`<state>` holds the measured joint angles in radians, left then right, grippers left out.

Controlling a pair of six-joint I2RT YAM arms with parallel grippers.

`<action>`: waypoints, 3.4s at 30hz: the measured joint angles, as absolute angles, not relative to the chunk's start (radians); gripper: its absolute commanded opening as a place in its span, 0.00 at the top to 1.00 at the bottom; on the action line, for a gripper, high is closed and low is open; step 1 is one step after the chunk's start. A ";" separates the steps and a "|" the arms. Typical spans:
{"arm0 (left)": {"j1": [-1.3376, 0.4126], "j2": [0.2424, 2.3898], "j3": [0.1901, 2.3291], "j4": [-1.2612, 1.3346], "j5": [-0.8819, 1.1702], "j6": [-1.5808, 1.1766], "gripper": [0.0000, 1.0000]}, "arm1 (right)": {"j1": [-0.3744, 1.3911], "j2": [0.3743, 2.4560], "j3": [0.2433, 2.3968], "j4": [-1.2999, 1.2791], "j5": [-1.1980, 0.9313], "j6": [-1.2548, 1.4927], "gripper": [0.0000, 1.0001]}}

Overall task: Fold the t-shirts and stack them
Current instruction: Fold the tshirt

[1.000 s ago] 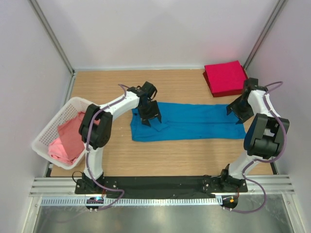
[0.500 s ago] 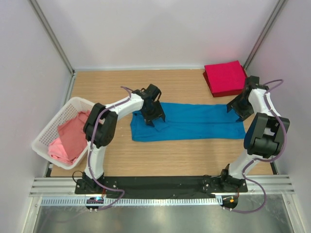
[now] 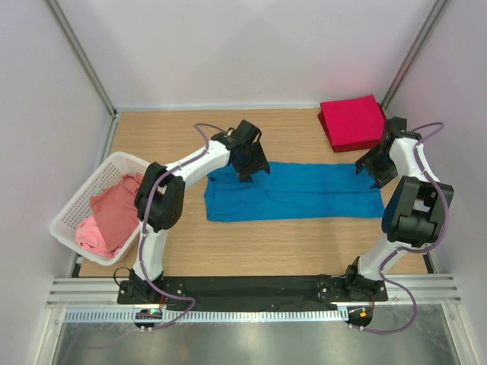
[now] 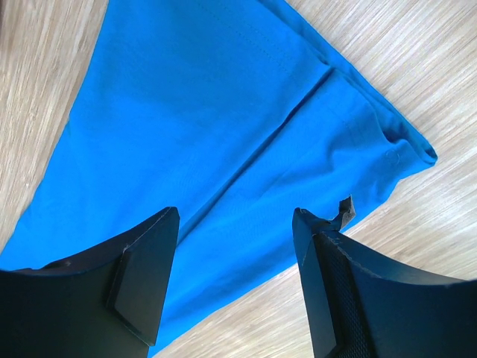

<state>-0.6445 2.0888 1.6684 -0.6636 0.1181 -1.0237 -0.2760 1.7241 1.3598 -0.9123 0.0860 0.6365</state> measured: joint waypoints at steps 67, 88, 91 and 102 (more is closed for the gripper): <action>-0.635 1.692 1.288 -0.912 -0.052 -0.544 1.00 | -0.063 1.594 1.164 -0.907 0.043 0.691 0.34; -0.625 1.863 1.230 -0.820 0.002 -0.522 0.90 | -0.066 1.584 1.161 -0.910 0.089 0.707 0.34; -0.623 1.860 1.254 -0.848 -0.015 -0.521 0.87 | -0.066 1.584 1.161 -0.910 0.095 0.707 0.34; -0.619 1.843 1.267 -0.880 -0.040 -0.520 0.86 | -0.066 1.589 1.161 -0.913 0.115 0.704 0.34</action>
<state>-0.6186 1.8431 1.2675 -0.8803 -0.0402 -0.5198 -0.0658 1.5894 1.1610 -0.9127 0.1150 0.7036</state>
